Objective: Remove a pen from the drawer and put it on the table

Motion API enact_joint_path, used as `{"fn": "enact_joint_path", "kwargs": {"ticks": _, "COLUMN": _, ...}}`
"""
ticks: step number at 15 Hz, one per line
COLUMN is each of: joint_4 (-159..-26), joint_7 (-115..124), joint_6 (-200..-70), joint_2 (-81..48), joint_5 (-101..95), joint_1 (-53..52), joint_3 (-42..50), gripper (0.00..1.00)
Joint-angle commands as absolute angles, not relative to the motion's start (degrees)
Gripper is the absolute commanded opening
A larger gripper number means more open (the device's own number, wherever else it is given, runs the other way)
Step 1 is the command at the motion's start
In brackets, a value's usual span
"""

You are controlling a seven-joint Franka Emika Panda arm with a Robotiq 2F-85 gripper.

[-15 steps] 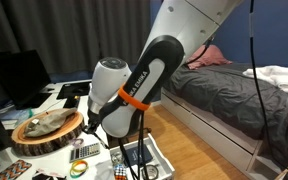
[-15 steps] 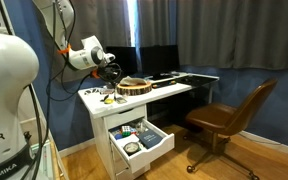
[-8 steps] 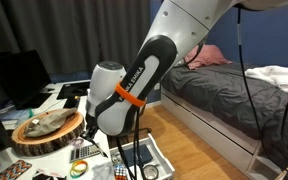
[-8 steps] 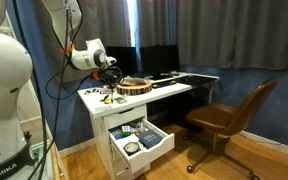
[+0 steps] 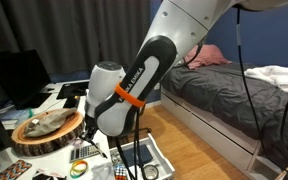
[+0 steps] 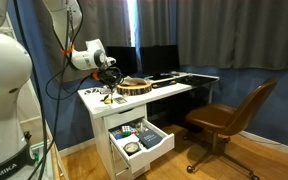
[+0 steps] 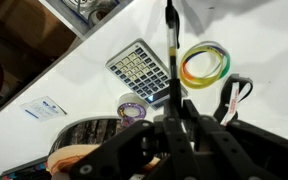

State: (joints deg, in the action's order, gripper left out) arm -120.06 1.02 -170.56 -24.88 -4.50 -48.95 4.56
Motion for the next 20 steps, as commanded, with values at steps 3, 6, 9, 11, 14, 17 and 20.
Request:
{"fn": "enact_joint_path", "kwargs": {"ticks": 3, "joint_4": -115.9, "joint_7": 4.2, "joint_6": -162.4, "joint_2": -25.9, "joint_5": -8.5, "joint_1": -45.6, "joint_3": 0.5, "gripper": 0.03}}
{"fn": "enact_joint_path", "kwargs": {"ticks": 6, "joint_4": -112.3, "joint_7": 3.8, "joint_6": -156.4, "joint_2": -27.1, "joint_5": -9.7, "joint_1": -44.1, "joint_3": -1.8, "gripper": 0.03}}
{"fn": "enact_joint_path", "kwargs": {"ticks": 9, "joint_4": -107.9, "joint_7": 3.3, "joint_6": -151.1, "joint_2": -29.5, "joint_5": -11.1, "joint_1": -42.9, "joint_3": -3.7, "gripper": 0.03}}
{"fn": "enact_joint_path", "kwargs": {"ticks": 11, "joint_4": -104.4, "joint_7": 3.3, "joint_6": -148.0, "joint_2": -31.8, "joint_5": -13.2, "joint_1": -42.7, "joint_3": -3.8, "gripper": 0.03}}
{"fn": "enact_joint_path", "kwargs": {"ticks": 14, "joint_4": -99.3, "joint_7": 3.2, "joint_6": -144.0, "joint_2": -35.2, "joint_5": -16.4, "joint_1": -43.1, "joint_3": -3.4, "gripper": 0.03}}
{"fn": "enact_joint_path", "kwargs": {"ticks": 17, "joint_4": -93.8, "joint_7": 2.5, "joint_6": -139.8, "joint_2": -38.8, "joint_5": -18.0, "joint_1": -43.3, "joint_3": -3.9, "gripper": 0.03}}
{"fn": "enact_joint_path", "kwargs": {"ticks": 20, "joint_4": -88.5, "joint_7": 1.5, "joint_6": -135.8, "joint_2": -42.4, "joint_5": -19.2, "joint_1": -43.7, "joint_3": -4.4, "gripper": 0.03}}
